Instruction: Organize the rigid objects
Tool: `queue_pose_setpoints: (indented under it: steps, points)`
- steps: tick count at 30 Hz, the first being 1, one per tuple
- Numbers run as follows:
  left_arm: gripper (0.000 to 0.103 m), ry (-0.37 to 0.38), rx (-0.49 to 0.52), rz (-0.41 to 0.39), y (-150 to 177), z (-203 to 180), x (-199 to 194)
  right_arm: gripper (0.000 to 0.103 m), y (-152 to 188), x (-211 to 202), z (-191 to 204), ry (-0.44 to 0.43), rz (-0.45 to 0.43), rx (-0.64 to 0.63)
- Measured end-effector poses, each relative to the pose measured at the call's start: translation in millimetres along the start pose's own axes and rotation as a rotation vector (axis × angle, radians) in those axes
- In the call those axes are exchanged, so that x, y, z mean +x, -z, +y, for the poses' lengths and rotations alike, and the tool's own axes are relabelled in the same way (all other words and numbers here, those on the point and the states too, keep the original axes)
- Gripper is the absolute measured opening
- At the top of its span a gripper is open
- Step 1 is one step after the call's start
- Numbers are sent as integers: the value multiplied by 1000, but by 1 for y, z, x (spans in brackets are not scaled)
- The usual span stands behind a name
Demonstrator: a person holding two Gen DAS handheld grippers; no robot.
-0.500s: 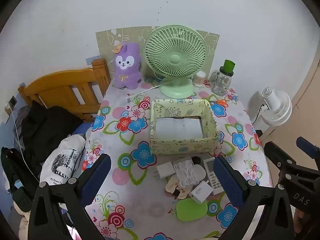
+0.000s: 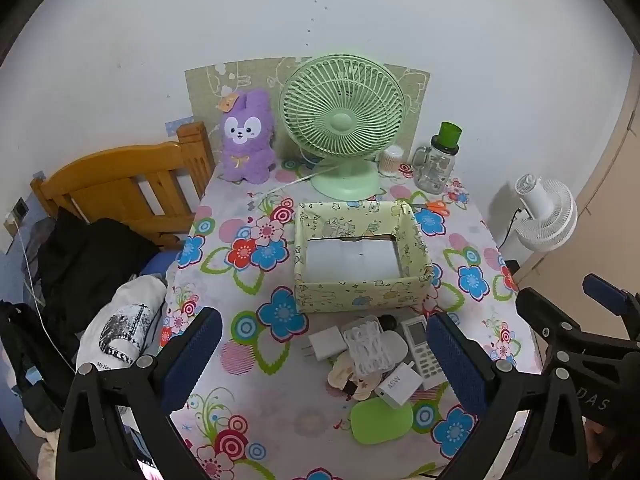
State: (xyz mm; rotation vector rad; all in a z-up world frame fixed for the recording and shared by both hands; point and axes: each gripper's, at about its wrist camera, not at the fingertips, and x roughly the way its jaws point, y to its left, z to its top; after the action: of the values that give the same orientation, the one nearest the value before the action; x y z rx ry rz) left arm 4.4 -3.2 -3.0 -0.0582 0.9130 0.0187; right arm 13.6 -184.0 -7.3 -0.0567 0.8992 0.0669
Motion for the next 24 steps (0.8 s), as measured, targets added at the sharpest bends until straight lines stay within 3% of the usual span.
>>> queue_pose_setpoints:
  steps: [24]
  points:
    - [103, -12, 49, -36, 3, -6, -6, 103, 0, -2, -4, -7, 4, 22]
